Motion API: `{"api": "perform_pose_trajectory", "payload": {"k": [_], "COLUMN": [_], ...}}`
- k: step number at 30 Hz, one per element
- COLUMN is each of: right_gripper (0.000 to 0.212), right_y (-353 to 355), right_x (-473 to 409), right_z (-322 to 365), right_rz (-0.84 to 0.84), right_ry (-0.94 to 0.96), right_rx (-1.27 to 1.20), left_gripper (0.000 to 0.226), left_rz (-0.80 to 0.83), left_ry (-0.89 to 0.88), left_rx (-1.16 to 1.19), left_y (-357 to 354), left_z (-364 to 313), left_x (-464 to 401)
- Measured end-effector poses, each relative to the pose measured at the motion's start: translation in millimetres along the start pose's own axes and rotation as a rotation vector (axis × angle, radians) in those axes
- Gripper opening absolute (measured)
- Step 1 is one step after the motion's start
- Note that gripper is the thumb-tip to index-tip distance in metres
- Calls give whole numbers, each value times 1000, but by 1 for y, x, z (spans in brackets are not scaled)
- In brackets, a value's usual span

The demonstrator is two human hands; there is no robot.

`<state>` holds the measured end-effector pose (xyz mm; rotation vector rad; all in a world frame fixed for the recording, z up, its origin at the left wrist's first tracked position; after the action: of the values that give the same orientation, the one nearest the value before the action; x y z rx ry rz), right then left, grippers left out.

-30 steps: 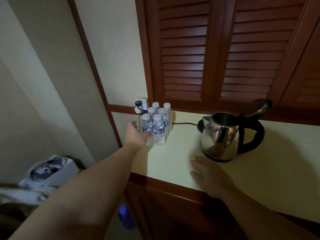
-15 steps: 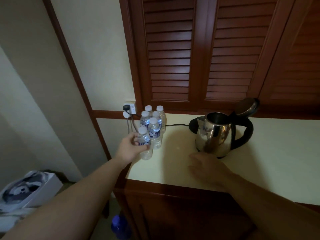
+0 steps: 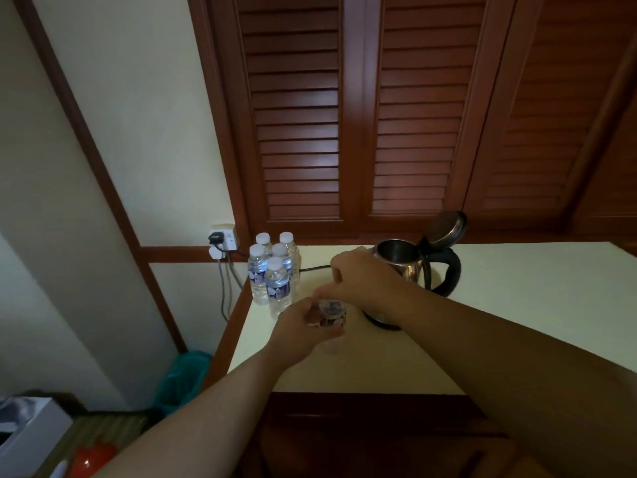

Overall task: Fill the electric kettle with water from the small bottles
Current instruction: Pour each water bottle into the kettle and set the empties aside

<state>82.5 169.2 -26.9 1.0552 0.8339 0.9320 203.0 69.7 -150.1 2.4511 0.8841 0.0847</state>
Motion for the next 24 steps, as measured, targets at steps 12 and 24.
{"api": "perform_pose_trajectory", "payload": {"k": [12, 24], "right_gripper": [37, 20], "right_y": [20, 37], "right_x": [-16, -24], "right_z": [9, -11], "right_rz": [375, 273], "right_ry": [156, 156], "right_rx": [134, 1], "left_gripper": [64, 60], "left_rz": [53, 85], "left_ry": [-26, -49], "left_rx": [-43, -32], "left_y": [0, 3], "left_z": [13, 16], "left_x": [-12, -15]}}
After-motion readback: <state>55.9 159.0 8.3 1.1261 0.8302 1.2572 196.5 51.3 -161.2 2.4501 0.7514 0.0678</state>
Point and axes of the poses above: each hand's wrist, its own x-axis away from the middle knuckle, its own y-axis out of the back of the hand, z = x × y, the point moved 3 cm from there along -x, towards the middle knuckle, and after that the axes turned 2 degrees about -y, right-handed, at the moved point
